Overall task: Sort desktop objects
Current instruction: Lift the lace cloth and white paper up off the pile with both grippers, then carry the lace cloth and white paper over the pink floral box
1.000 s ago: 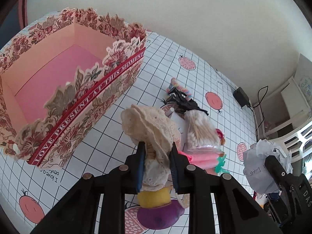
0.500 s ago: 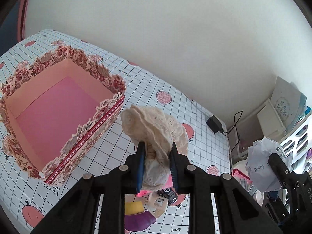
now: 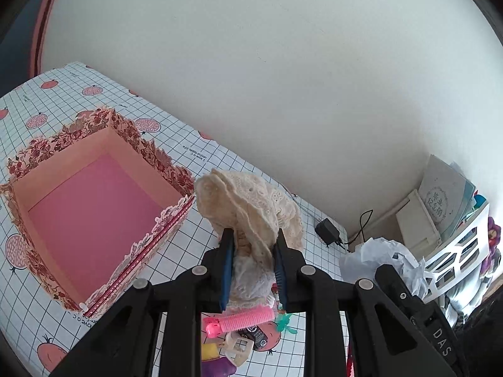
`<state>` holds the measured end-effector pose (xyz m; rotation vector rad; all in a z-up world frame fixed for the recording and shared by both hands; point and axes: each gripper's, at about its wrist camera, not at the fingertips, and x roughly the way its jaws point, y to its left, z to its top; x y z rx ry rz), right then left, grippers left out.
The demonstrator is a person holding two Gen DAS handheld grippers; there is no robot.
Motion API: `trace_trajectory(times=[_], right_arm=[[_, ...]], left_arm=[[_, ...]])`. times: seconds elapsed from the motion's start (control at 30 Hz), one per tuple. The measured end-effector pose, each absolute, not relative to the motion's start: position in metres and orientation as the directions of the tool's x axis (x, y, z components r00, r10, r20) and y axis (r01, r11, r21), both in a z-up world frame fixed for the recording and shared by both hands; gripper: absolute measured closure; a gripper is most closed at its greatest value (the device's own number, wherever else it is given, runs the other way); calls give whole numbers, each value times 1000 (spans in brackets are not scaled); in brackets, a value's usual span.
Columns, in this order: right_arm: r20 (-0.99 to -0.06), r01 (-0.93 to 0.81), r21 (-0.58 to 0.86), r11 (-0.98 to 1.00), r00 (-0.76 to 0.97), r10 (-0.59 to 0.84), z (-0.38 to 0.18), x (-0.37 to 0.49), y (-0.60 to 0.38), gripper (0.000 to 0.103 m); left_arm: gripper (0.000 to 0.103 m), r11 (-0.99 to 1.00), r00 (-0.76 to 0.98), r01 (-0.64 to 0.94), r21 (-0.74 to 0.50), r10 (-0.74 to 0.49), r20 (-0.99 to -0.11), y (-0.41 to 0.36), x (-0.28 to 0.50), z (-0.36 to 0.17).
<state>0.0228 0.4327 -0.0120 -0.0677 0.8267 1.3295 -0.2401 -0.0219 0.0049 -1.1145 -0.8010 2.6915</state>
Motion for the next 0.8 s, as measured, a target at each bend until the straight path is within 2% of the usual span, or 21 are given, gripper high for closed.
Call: trace_trajectory(times=[0.4,0.8], right_arm=[[-580,-892,404,204,-78,811,-26,-27,452,56],[-601,-917,389,83,-185,777,-41,-105,467,56]], left_arm=[[79,-764,-753,232,-602,250,-609,-103,-237,-6],[78,-705,-772,353,-616,152,-617,-179,-219,-14]])
